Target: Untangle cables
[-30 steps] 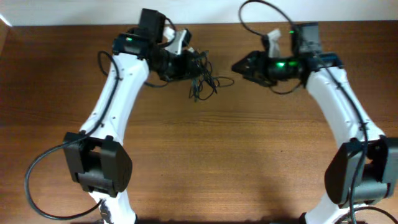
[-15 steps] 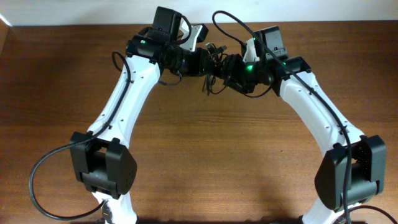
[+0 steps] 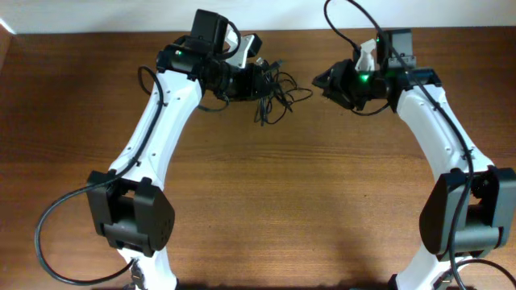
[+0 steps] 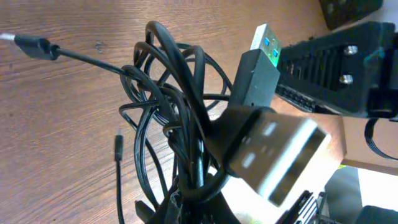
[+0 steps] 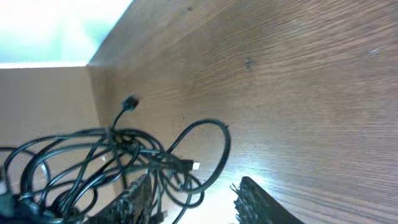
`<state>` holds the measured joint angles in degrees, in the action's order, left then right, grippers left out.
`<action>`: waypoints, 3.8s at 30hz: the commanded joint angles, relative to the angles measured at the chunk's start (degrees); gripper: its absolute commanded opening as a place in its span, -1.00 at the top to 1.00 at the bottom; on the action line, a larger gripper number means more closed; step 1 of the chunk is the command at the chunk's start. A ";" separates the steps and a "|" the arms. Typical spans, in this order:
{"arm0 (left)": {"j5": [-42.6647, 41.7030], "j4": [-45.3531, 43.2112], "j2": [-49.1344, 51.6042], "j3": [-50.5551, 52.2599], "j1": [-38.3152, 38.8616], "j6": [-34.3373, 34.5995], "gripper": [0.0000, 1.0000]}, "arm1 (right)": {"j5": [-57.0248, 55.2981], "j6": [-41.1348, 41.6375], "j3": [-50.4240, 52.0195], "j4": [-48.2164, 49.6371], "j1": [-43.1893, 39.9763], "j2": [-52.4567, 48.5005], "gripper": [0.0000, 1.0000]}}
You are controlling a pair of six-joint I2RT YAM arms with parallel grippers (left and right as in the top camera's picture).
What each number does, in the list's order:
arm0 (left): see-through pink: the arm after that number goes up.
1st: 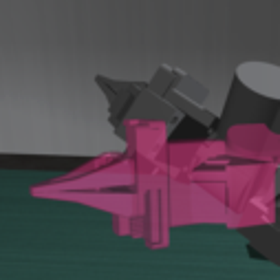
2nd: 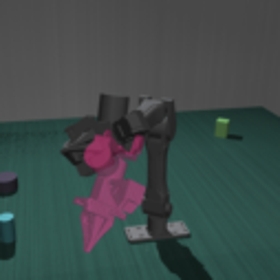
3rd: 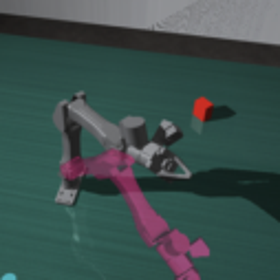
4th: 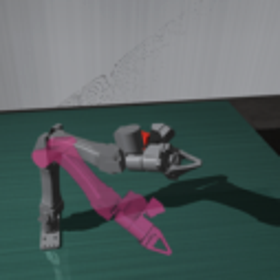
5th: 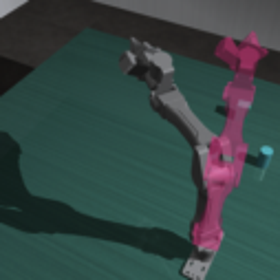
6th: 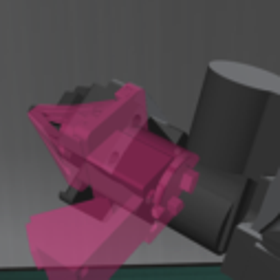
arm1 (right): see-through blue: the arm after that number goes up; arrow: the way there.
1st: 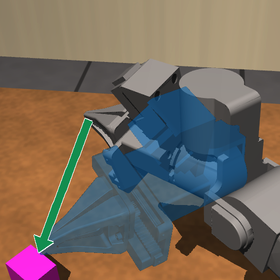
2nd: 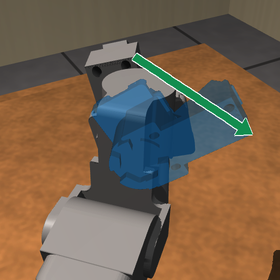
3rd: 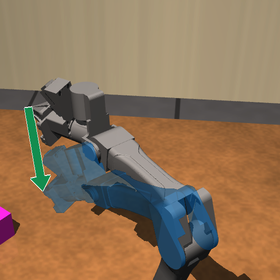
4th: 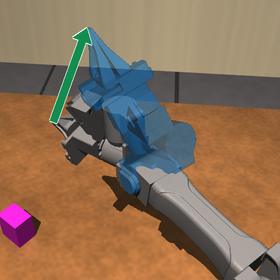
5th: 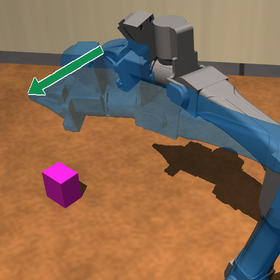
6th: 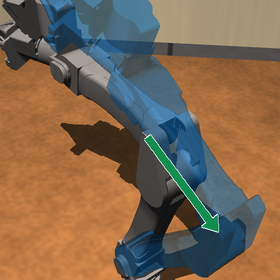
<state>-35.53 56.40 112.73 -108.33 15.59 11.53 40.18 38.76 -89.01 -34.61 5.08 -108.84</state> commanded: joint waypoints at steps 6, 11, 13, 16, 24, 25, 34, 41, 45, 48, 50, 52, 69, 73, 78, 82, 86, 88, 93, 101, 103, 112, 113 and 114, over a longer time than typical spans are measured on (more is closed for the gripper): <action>-0.26 3.63 -1.86 -0.90 0.00 -8.26 1.00 | 4.85 -2.80 -0.55 1.44 1.84 -0.48 -0.33; -0.26 3.26 -1.86 -0.90 0.00 -9.55 1.00 | -7.72 -3.10 0.11 -4.63 8.31 -0.52 -0.25; -0.22 3.23 -1.86 -0.90 0.00 -9.92 1.00 | -7.93 -4.50 0.26 -4.55 9.60 -0.61 -0.23; -0.22 2.78 -1.86 -0.90 -0.02 -9.90 1.00 | -10.19 -4.55 0.31 -6.51 10.08 -0.61 -0.15; 8.31 1.73 -1.86 -0.90 -5.62 -9.86 1.00 | -25.51 -10.12 0.44 -15.50 8.59 -2.21 0.48; 13.00 2.36 -1.86 -0.90 -6.95 -9.84 1.00 | -27.04 -10.97 0.44 -16.50 7.34 -2.21 0.63; 15.65 4.39 -1.86 -0.90 -10.10 -9.86 0.88 | -21.46 -23.23 0.44 -19.43 2.36 -2.21 0.78; -2.69 12.17 -1.86 -0.50 -9.81 -9.88 0.94 | -1.16 -23.37 0.42 -8.09 7.41 -2.21 -0.04; -2.71 13.75 -1.86 -0.48 -7.34 -9.84 0.91 | -0.04 -23.61 -0.48 -1.46 12.76 -2.16 -0.21; -2.69 13.77 -1.86 -0.48 -7.13 -9.84 0.90 | 1.51 -27.30 -2.45 -0.68 14.82 -2.10 -0.28; -2.71 13.79 -1.86 -0.48 -7.13 -9.84 0.89 | 1.66 -27.63 -2.84 -0.70 14.88 -2.01 -0.33; -4.44 13.73 -1.86 -0.48 -7.13 -9.84 0.88 | 1.20 -27.63 -2.82 -3.39 15.13 -2.01 -0.33; 15.98 12.87 -1.86 -0.48 -7.56 -13.29 0.36 | 13.44 -45.94 -2.84 -23.08 16.61 -2.12 -0.25; 17.33 12.90 -1.86 -0.48 -7.54 -13.29 0.05 | 11.78 -46.10 -2.84 -24.06 16.61 -2.12 -0.23; 16.98 14.25 -1.68 -0.46 -7.54 -7.85 0.06 | -17.14 -19.71 -2.82 -23.54 16.55 -2.12 -0.23; 10.75 19.34 1.86 -0.46 -4.17 -8.63 0.24 | -19.41 -14.71 -2.82 -22.51 6.82 -2.12 -0.24; 8.98 24.55 3.93 -0.37 1.86 -9.01 -0.01 | -16.63 -18.49 -2.82 -25.05 -2.73 -2.12 -0.24; 8.98 24.90 4.96 1.27 4.63 -8.39 -0.15 | -16.70 -20.65 -2.82 -26.36 -4.55 -2.12 -0.24; 9.84 20.11 5.46 11.72 5.84 -5.75 -0.34 | -16.87 -22.05 -2.82 -26.73 -4.72 -2.12 -0.25; 12.85 11.41 5.46 17.40 6.91 -5.75 -0.06 | -16.87 -22.08 -2.82 -26.73 -4.72 -2.12 -0.25; 12.85 8.70 5.46 17.38 7.28 -5.73 0.09 | -16.87 -22.10 -2.80 -26.75 -4.70 -2.12 -0.25; 12.39 3.10 4.48 8.81 7.23 -5.77 1.00 | -15.82 -24.06 -2.49 -25.44 -0.79 -2.12 -0.24; 12.39 3.63 3.76 5.95 7.23 -5.77 1.00 | -14.19 -25.31 -2.49 -24.83 0.02 -2.12 -0.24; 12.39 4.02 3.10 3.80 7.23 -5.77 1.00 | -12.61 -25.55 -2.49 -24.06 0.79 -2.12 -0.24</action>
<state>-23.09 60.01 117.69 -96.60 22.81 6.07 23.49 15.84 -91.07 -59.94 3.38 -110.87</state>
